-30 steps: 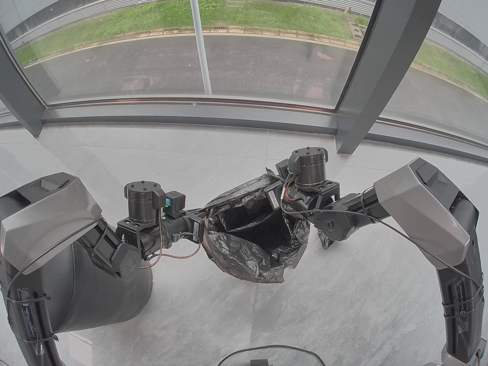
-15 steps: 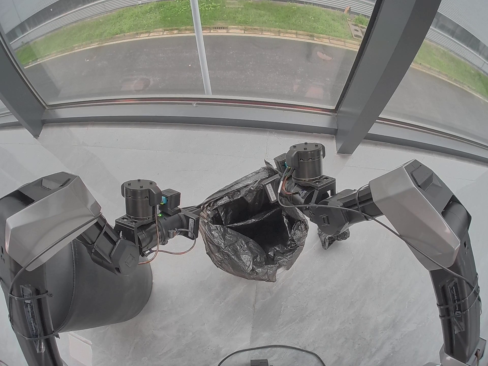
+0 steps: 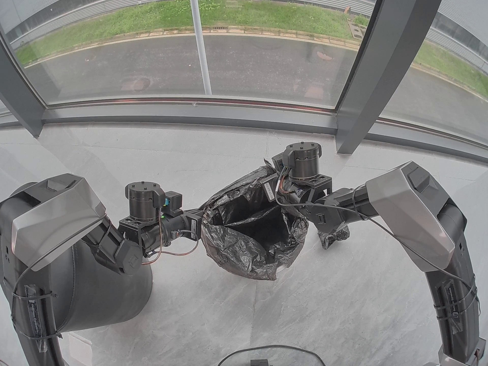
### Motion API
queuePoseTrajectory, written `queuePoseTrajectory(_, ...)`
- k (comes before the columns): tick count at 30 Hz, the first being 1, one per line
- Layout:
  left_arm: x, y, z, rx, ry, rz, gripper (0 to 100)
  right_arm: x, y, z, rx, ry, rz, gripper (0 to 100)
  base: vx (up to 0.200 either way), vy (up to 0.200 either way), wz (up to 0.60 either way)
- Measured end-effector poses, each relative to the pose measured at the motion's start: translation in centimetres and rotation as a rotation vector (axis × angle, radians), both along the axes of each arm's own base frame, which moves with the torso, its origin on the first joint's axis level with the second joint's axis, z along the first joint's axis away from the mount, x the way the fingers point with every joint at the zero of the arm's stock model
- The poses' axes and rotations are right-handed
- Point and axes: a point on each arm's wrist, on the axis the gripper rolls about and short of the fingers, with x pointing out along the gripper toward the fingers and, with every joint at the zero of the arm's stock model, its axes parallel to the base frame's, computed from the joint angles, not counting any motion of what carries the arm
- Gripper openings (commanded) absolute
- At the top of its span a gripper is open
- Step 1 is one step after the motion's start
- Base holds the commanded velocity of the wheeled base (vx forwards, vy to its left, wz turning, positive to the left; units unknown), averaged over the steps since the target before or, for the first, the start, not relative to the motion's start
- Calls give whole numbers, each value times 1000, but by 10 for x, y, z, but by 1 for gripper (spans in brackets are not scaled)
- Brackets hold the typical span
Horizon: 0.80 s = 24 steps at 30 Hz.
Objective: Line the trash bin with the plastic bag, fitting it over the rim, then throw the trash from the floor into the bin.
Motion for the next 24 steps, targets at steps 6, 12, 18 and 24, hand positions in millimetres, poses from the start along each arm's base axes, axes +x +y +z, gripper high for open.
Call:
queuePoseTrajectory(6, -2, -2, -2, 9, 24, -3, 100, -3, 2, 3, 0, -1, 4, 100, 0, 0, 0)
queuePoseTrajectory(12, -4, -3, -1, 10, 23, -6, 100, -4, 2, 5, 6, -11, 6, 100, 0, 0, 0)
queuePoseTrajectory(18, -4, -3, 0, 8, 13, -9, 100, -3, 2, 9, 16, -22, 6, 100, 0, 0, 0)
queuePoseTrajectory(24, -5, -5, 0, 6, 12, -12, 100, -5, 2, 14, 29, -29, 3, 100, 0, 0, 0)
